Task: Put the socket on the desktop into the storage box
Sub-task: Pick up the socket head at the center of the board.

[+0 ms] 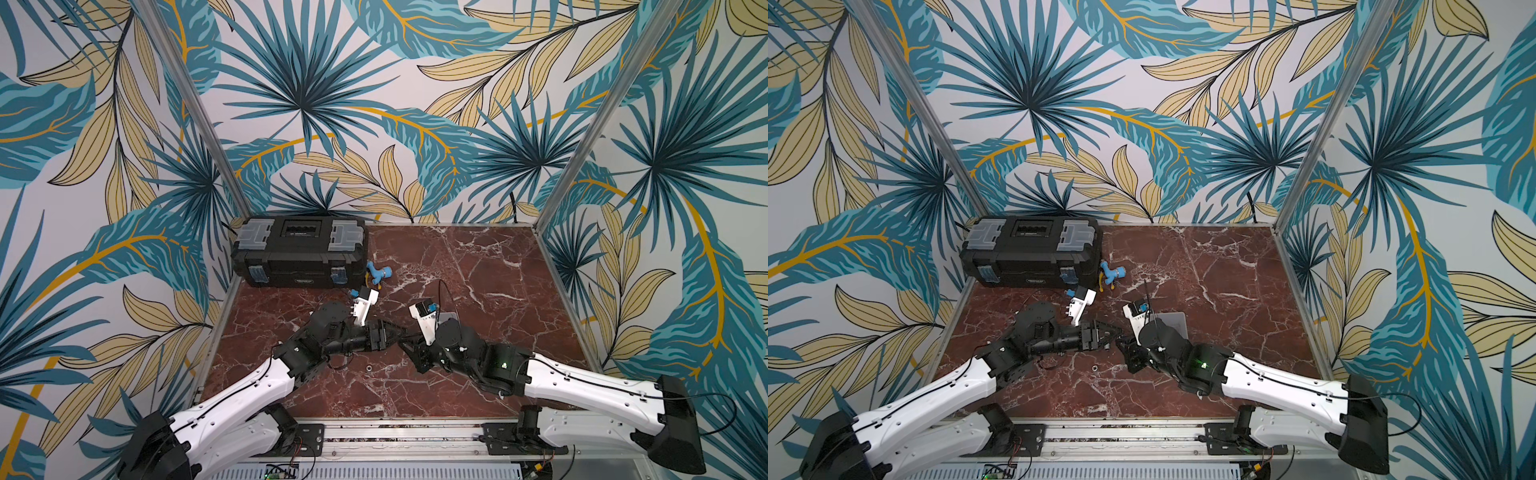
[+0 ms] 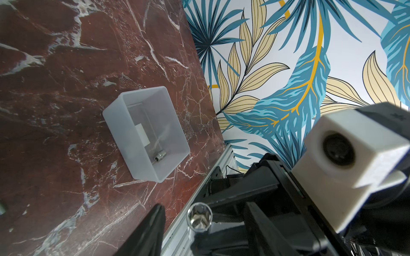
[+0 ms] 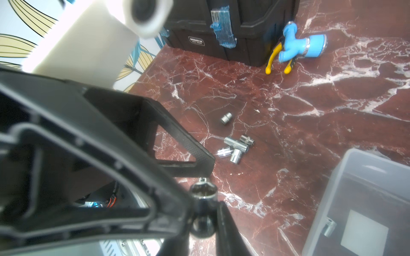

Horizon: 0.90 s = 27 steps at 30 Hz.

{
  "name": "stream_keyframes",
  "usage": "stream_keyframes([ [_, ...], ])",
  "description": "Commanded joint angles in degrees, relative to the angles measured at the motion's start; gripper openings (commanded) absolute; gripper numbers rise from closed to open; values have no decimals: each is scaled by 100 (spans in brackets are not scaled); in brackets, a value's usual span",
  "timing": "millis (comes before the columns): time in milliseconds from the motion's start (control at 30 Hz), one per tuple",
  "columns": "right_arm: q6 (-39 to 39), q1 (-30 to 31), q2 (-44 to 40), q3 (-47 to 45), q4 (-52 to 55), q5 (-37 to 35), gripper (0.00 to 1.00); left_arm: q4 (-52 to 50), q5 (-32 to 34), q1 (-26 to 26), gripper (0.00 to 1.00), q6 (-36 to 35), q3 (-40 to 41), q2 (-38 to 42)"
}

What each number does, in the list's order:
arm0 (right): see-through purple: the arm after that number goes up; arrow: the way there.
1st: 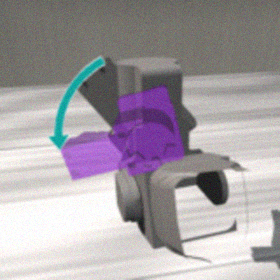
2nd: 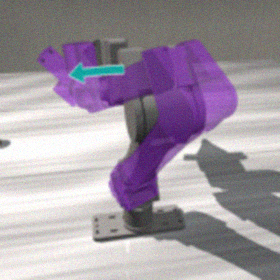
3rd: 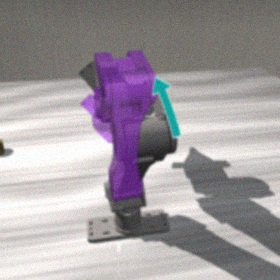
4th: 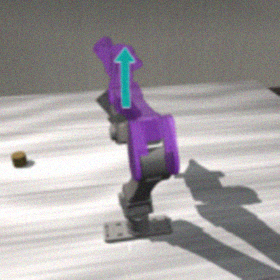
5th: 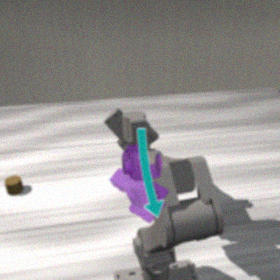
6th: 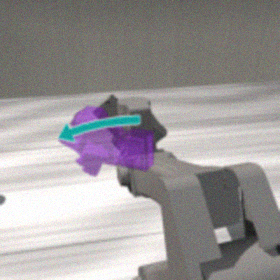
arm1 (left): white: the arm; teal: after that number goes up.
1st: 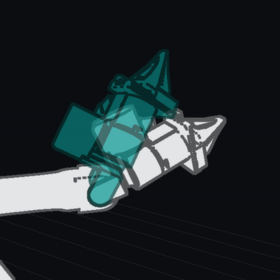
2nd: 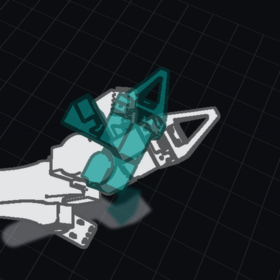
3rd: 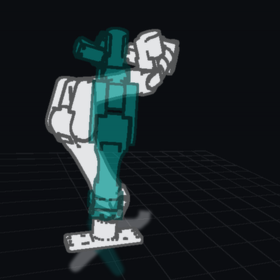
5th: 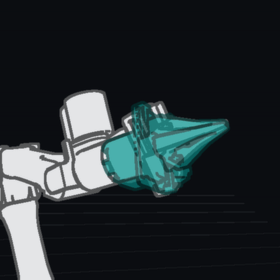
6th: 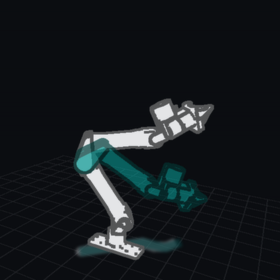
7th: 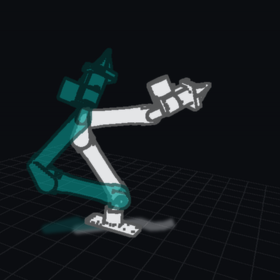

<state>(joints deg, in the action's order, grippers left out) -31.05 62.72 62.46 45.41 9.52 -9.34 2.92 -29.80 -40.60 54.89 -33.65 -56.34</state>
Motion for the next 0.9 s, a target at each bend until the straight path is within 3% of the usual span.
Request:
stream_keyframes([
  [0, 20, 8, -93, -120, -170, 12, 0, 51, -184, 26, 59, -11, 6, -124],
  [167, -9, 8, -132, -144, -191, -18, 0, 105, -347, 26, 41, 23, 7, -265],
  [700, -300, 4, -189, -231, -309, -260, 0, 469, -306, 27, 0, 219, 209, -390],
  [733, -326, 4, -173, -224, -287, -311, 7, 464, -276, 26, 0, 232, 209, -394],
  [800, -362, 4, -185, -230, -193, -412, 38, 490, -249, 39, 0, 281, 222, -415],
  [867, -367, 4, -203, -248, -64, -446, 56, 602, -278, 35, 0, 353, 244, -442],
])
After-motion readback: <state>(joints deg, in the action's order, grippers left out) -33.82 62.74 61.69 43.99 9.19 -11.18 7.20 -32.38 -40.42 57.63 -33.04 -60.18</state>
